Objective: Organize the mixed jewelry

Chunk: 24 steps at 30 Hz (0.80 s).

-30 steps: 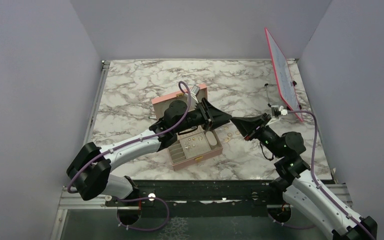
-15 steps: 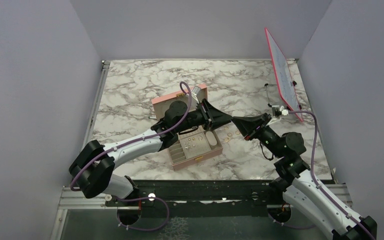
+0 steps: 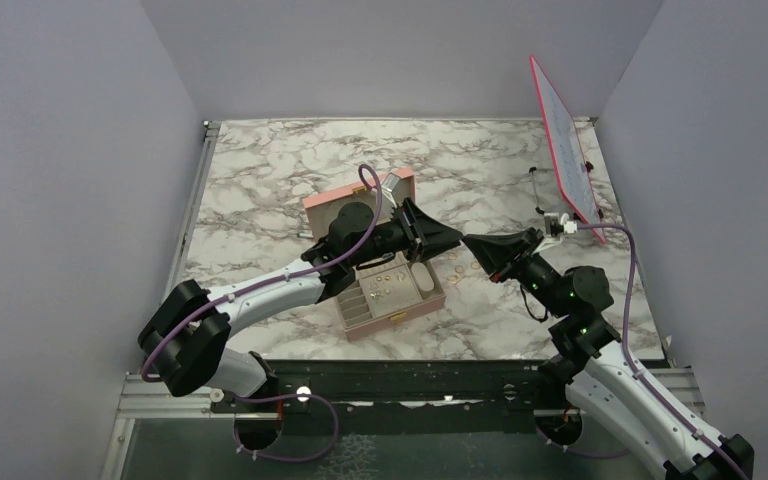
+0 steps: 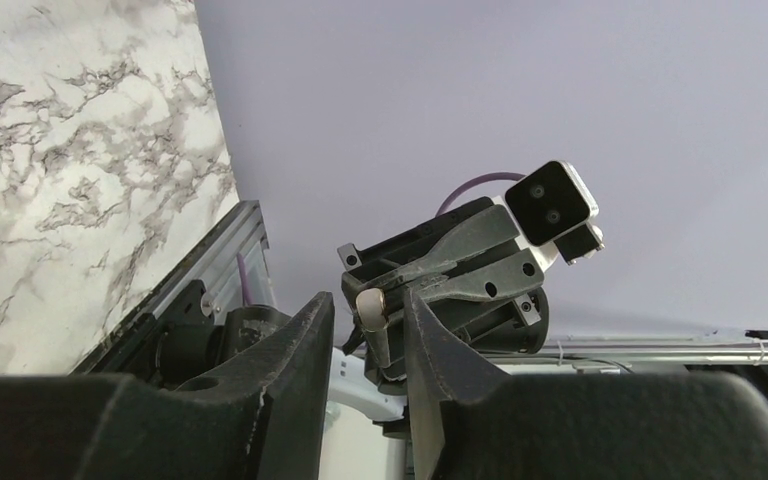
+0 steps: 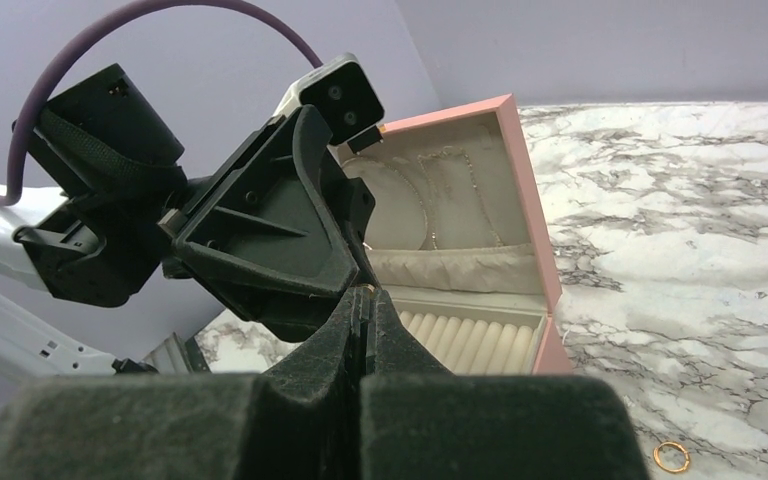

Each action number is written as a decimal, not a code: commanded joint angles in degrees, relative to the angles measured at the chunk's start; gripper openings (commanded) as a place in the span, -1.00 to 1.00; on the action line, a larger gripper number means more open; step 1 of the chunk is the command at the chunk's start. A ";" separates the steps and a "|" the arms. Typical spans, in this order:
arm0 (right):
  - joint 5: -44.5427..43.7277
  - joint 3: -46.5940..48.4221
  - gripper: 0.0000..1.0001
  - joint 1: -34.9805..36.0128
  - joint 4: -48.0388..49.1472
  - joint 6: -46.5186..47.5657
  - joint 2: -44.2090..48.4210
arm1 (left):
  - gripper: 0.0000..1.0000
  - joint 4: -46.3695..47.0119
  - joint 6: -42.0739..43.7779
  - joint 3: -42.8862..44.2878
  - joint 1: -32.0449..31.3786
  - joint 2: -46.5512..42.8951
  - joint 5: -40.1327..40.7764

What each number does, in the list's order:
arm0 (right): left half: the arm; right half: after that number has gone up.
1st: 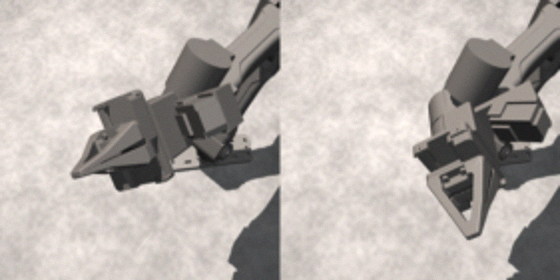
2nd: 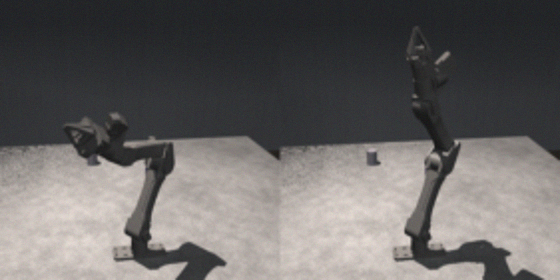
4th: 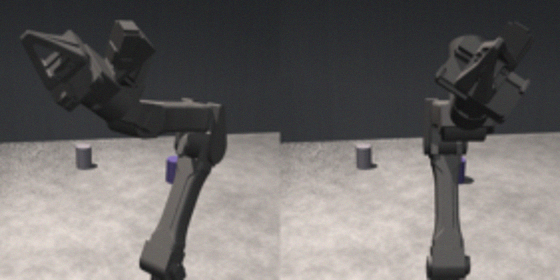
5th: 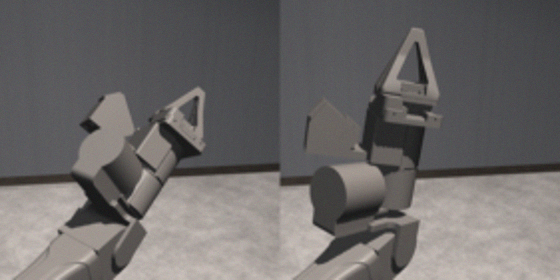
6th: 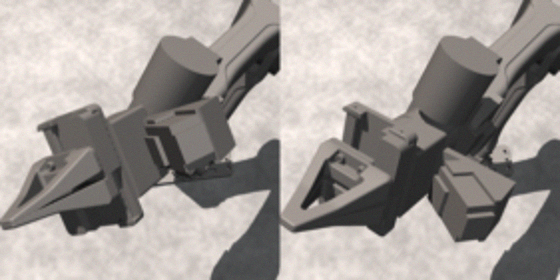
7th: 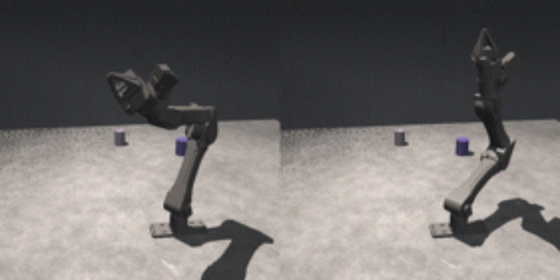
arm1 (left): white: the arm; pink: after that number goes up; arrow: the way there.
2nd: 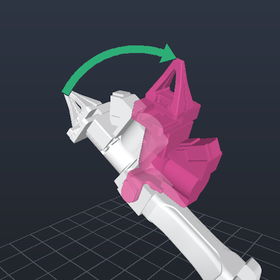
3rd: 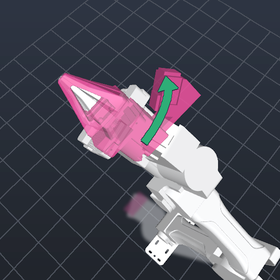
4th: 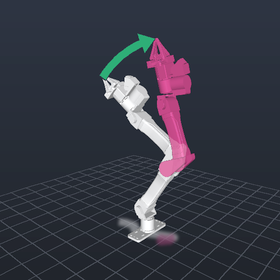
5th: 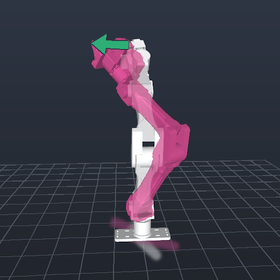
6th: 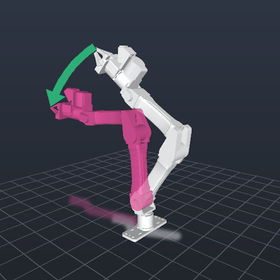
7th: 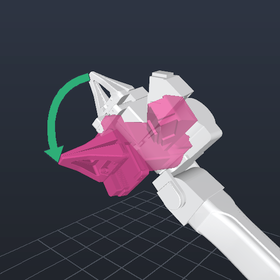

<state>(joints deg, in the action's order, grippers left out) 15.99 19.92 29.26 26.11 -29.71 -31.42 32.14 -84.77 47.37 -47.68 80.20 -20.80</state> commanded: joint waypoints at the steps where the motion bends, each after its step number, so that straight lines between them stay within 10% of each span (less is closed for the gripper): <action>1: 2.49 -0.50 -0.99 0.10 1.84 1.24 0.66 | -0.38 2.39 -0.48 -0.21 0.31 -0.23 -1.08; 21: 1.77 -0.38 -0.97 0.11 1.19 0.03 0.75 | -0.90 2.84 0.94 -0.35 0.28 0.07 -0.89; 24: 0.00 0.09 -0.59 0.10 -0.91 -1.20 1.61 | -0.92 2.80 2.71 -0.54 0.34 -0.49 0.11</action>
<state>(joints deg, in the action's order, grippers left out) 16.23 19.75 29.26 25.80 -29.74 -31.29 33.28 -84.53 47.37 -47.57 80.20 -21.45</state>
